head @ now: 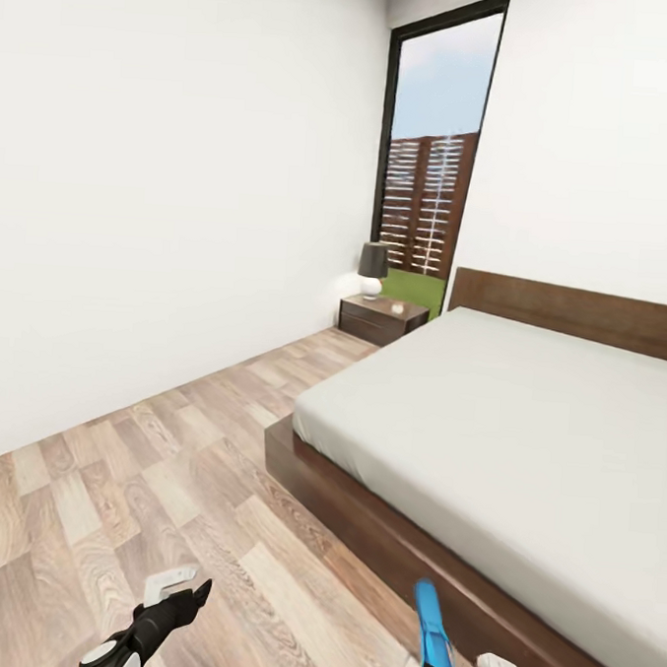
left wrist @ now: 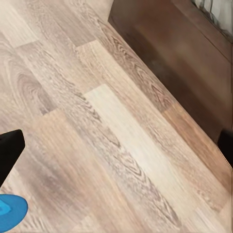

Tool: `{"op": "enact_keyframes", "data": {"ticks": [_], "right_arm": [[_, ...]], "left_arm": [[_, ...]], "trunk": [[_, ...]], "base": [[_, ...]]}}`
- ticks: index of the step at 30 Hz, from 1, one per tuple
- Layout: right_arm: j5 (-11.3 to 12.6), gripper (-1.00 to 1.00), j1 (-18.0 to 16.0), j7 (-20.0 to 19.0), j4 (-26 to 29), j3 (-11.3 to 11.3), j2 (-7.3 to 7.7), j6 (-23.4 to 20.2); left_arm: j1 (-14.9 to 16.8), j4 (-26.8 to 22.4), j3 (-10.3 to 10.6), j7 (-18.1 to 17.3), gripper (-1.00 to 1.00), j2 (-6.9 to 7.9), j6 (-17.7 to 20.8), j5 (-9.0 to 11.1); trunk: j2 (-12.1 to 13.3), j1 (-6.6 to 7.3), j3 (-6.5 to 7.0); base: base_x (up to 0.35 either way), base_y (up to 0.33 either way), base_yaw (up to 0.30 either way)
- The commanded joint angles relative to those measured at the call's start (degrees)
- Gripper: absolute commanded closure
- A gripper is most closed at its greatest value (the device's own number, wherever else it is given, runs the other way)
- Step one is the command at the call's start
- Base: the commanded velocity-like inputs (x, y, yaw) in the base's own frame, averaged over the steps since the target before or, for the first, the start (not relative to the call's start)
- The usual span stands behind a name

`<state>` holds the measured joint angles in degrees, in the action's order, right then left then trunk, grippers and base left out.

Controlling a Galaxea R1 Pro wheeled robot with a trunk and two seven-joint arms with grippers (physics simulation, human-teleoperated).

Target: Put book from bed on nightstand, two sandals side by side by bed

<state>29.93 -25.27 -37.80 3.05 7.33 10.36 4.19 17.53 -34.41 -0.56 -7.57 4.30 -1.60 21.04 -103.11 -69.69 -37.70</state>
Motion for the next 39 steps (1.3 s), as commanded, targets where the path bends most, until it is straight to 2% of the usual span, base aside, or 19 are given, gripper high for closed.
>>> {"op": "enact_keyframes", "data": {"ticks": [1, 13, 26, 39], "right_arm": [[0.4, 1.00, 0.0, 0.0, -0.1, 0.4, 0.01, 0.3], [0.4, 1.00, 0.0, 0.0, -0.1, 0.4, 0.01, 0.3], [0.4, 1.00, 0.0, 0.0, -0.1, 0.4, 0.01, 0.3], [0.4, 1.00, 0.0, -0.1, -0.1, 0.4, 0.01, 0.2]], "left_arm": [[0.0, 0.0, -0.1, -0.3, -1.00, 0.00, -0.1, 0.5], [0.0, 0.0, -0.2, -0.3, -1.00, 0.00, -0.1, 0.6], [0.0, 1.4, -0.2, -0.3, -1.00, 0.02, -0.2, 0.7], [0.0, 1.4, -0.2, -0.3, -1.00, 0.00, -0.2, 0.6]], "trunk": [[0.0, -0.02, -0.06], [0.0, -0.02, -0.06], [0.0, -0.02, -0.06], [0.0, -0.02, -0.45]], "base": [[0.271, -0.166, -0.010], [0.274, -0.181, -0.001], [0.311, -0.020, 0.004], [0.032, 0.000, 0.230]]}}
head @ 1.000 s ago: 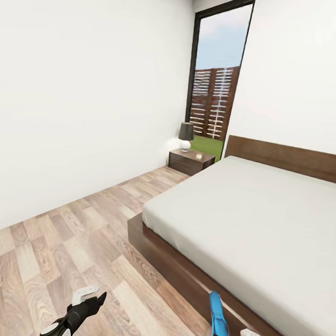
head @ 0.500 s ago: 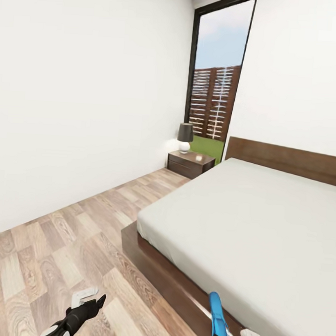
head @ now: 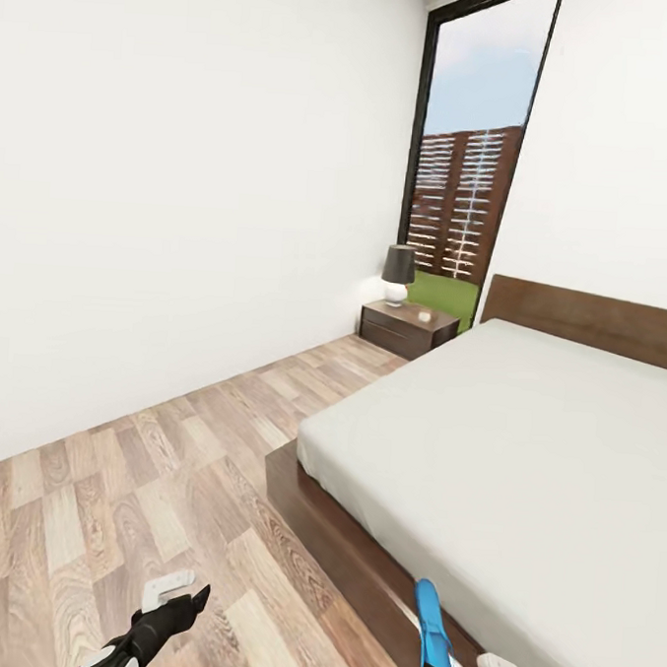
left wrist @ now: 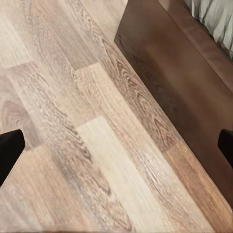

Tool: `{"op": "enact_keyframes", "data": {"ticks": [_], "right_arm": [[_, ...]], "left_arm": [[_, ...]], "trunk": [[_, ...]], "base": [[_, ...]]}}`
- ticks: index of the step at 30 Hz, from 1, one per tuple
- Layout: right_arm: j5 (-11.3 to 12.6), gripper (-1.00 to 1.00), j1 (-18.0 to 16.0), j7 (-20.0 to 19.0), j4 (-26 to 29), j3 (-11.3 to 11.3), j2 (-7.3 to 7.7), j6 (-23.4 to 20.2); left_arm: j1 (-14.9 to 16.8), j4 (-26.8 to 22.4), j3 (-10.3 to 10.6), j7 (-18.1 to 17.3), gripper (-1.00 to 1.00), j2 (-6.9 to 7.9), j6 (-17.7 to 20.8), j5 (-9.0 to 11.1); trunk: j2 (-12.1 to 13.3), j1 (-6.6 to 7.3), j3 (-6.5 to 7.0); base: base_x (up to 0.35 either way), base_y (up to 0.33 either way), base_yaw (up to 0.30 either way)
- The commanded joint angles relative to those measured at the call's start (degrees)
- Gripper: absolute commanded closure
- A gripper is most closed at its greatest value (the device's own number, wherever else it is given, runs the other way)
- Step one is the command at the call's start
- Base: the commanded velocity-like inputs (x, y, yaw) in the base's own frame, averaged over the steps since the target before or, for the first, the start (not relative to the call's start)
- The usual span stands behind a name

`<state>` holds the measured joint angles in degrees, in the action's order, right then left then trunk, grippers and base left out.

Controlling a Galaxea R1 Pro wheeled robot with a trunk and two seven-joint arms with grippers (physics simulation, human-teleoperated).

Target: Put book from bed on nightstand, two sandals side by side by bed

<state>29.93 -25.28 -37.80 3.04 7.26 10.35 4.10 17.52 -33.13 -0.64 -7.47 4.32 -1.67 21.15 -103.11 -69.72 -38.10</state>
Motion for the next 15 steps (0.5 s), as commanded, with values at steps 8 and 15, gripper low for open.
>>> {"op": "enact_keyframes", "data": {"ticks": [8, 15], "right_arm": [[0.4, 1.00, 0.0, -0.1, -0.1, 0.5, 0.03, 0.3], [0.4, 1.00, 0.0, -0.1, -0.1, 0.5, 0.03, 0.3]], "left_arm": [[0.0, 0.1, -0.1, -0.4, -1.00, -0.01, -0.1, 0.4], [0.0, 0.1, -0.1, -0.4, -1.00, -0.01, -0.1, 0.5]], "trunk": [[0.0, 0.01, -0.25], [0.0, 0.01, -0.41]], "base": [[0.119, -0.039, 0.276], [0.115, -0.034, 0.276]]}}
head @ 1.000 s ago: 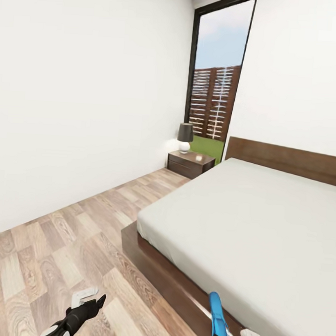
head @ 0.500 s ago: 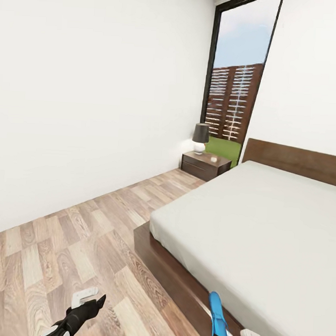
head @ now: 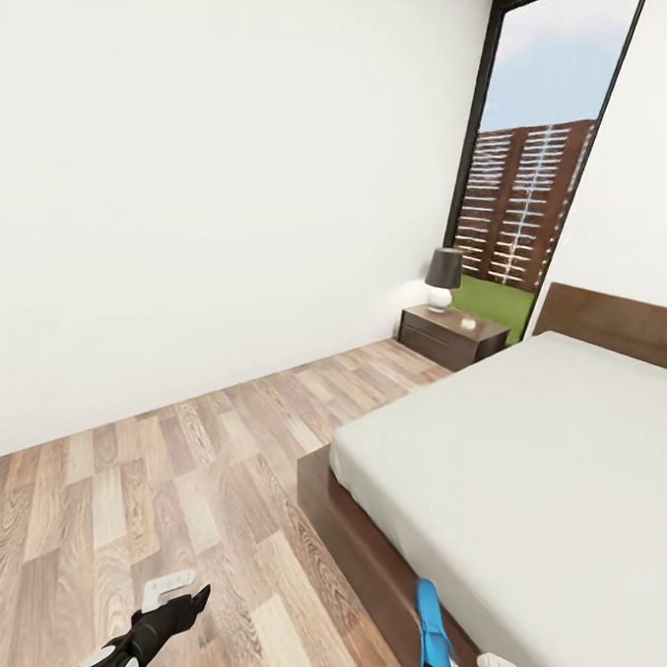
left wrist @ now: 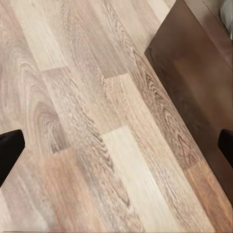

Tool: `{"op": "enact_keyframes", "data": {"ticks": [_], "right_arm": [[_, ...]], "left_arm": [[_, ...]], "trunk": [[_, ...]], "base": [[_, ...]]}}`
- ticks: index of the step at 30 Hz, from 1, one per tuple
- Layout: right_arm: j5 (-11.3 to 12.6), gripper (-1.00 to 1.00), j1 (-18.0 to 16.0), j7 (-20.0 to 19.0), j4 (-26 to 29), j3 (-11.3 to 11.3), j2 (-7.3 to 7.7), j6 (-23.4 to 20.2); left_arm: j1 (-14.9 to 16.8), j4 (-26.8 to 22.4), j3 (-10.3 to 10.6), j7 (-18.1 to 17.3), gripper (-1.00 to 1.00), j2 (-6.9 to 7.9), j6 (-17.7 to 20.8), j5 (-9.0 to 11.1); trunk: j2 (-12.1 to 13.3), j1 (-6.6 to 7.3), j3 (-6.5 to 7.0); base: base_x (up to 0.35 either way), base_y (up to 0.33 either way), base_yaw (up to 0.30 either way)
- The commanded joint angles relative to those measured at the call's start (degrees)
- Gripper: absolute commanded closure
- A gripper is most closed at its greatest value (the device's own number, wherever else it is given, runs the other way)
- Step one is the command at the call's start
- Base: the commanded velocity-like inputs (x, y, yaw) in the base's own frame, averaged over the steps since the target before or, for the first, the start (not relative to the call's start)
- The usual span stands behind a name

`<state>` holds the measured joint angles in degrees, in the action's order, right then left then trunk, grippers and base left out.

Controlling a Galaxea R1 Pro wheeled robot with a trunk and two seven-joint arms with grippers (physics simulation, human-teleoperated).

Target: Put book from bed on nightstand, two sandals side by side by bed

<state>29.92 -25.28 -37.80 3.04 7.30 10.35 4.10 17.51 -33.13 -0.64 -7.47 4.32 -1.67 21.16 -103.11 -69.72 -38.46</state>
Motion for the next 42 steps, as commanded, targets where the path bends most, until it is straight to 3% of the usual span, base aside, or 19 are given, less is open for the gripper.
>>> {"op": "enact_keyframes", "data": {"ticks": [1, 14, 24, 42], "right_arm": [[0.4, 1.00, 0.0, -0.1, 0.0, 0.4, 0.02, 0.3], [0.4, 1.00, 0.0, -0.1, 0.0, 0.4, 0.02, 0.3], [0.4, 1.00, 0.0, -0.1, 0.0, 0.4, 0.02, 0.3], [0.4, 1.00, 0.0, -0.1, 0.0, 0.4, 0.02, 0.3]], "left_arm": [[0.0, 0.1, -0.1, -0.4, -1.00, -0.01, -0.1, 0.5], [0.1, 0.1, -0.1, -0.4, -1.00, -0.01, -0.1, 0.5], [0.1, 0.1, -0.1, -0.4, -1.00, -0.01, -0.1, 0.5], [0.1, 0.1, -0.1, -0.4, -1.00, -0.01, -0.1, 0.6]], "trunk": [[0.0, 0.01, -0.08], [0.0, 0.01, -0.39], [0.0, 0.01, -0.62], [0.0, 0.01, -1.05]], "base": [[0.013, -0.004, 0.276], [0.005, 0.000, 0.276], [0.248, -0.053, 0.276], [0.063, -0.033, 0.276]]}}
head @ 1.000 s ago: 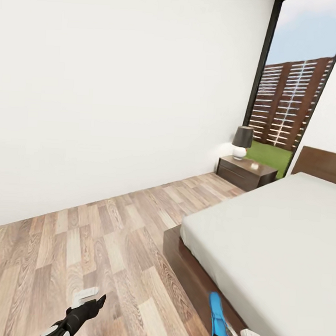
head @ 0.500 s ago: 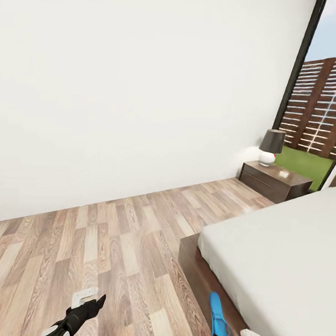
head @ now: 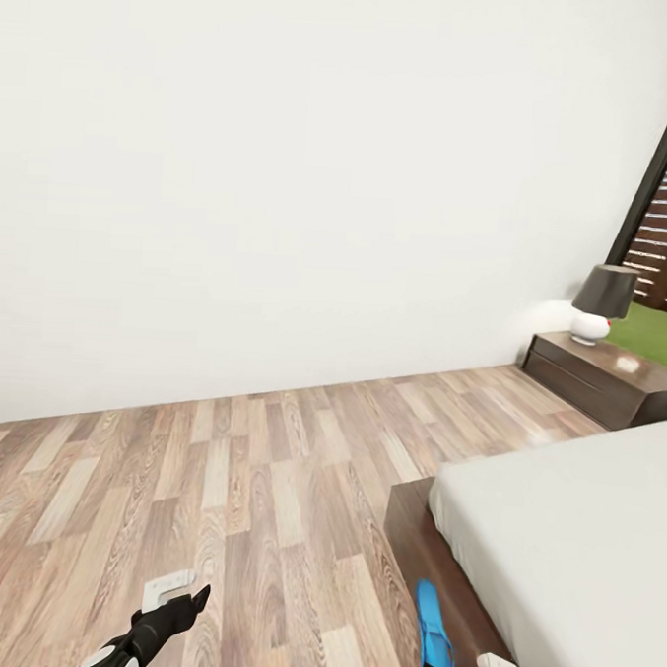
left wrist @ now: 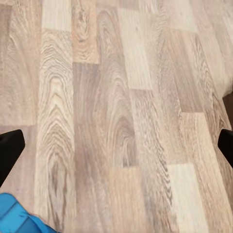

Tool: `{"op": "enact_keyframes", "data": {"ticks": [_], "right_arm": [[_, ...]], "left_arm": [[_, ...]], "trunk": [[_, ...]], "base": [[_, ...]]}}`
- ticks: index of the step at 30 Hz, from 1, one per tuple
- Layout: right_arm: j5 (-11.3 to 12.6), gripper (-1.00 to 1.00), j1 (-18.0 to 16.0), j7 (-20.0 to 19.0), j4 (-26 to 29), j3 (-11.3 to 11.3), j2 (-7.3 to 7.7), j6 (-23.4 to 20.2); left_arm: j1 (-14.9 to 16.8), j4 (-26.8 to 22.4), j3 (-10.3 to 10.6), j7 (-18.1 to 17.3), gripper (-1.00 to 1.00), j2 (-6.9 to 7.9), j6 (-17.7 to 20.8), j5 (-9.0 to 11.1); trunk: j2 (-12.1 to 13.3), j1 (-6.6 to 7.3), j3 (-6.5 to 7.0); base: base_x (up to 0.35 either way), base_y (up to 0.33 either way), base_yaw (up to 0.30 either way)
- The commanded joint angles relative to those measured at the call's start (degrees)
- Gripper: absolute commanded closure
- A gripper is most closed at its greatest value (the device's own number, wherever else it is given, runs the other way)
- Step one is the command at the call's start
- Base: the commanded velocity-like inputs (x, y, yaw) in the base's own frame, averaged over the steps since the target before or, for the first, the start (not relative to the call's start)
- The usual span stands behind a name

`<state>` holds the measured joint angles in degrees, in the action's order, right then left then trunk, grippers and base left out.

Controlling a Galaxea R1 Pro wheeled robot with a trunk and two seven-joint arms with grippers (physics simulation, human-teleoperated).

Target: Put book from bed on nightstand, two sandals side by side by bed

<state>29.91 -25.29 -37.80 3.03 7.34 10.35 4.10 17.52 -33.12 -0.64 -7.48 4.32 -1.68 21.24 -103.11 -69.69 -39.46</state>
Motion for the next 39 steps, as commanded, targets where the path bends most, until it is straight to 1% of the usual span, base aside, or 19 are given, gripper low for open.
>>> {"op": "enact_keyframes", "data": {"ticks": [1, 8, 13, 18, 27, 37, 39], "right_arm": [[0.4, 1.00, 0.0, -0.1, 0.0, 0.4, 0.02, 0.3], [0.4, 1.00, 0.0, -0.1, 0.0, 0.4, 0.02, 0.2], [0.4, 1.00, 0.0, -0.1, 0.0, 0.4, 0.02, 0.2], [0.4, 1.00, 0.0, -0.1, 0.0, 0.4, 0.02, 0.2], [0.4, 1.00, 0.0, -0.1, 0.0, 0.4, 0.02, 0.2], [0.4, 1.00, 0.0, -0.1, 0.0, 0.4, 0.02, 0.2], [0.4, 1.00, 0.0, -0.1, 0.0, 0.4, -0.05, 0.2]], "left_arm": [[0.1, 0.1, -0.1, -0.3, -1.00, -0.01, -0.1, 0.5], [0.1, 0.1, -0.1, -0.3, -1.00, -0.01, -0.1, 0.6], [0.1, 0.1, -0.1, -0.3, -1.00, -0.01, -0.1, 0.6], [0.0, 0.1, -0.2, -0.3, -1.00, -0.01, -0.1, 0.6], [0.1, 0.1, -0.2, -0.3, -1.00, -0.01, -0.1, 0.6], [0.0, 0.1, -0.3, -0.3, -1.00, -0.01, -0.1, 0.6], [0.2, -0.1, -2.2, 0.3, -1.00, 0.34, 0.5, 1.5]], "trunk": [[0.0, -0.02, -0.08], [0.0, -0.02, -0.24], [0.0, -0.02, -0.32], [0.0, -0.02, -0.33], [0.0, -0.02, -0.33], [0.0, -0.02, -0.33], [0.0, -0.02, -0.33]], "base": [[0.193, -0.137, 0.276], [0.039, -0.020, 0.276], [0.171, -0.001, 0.215], [0.054, 0.000, 0.036], [0.253, 0.000, 0.001], [0.019, 0.000, 0.000], [0.000, 0.000, 0.000]]}}
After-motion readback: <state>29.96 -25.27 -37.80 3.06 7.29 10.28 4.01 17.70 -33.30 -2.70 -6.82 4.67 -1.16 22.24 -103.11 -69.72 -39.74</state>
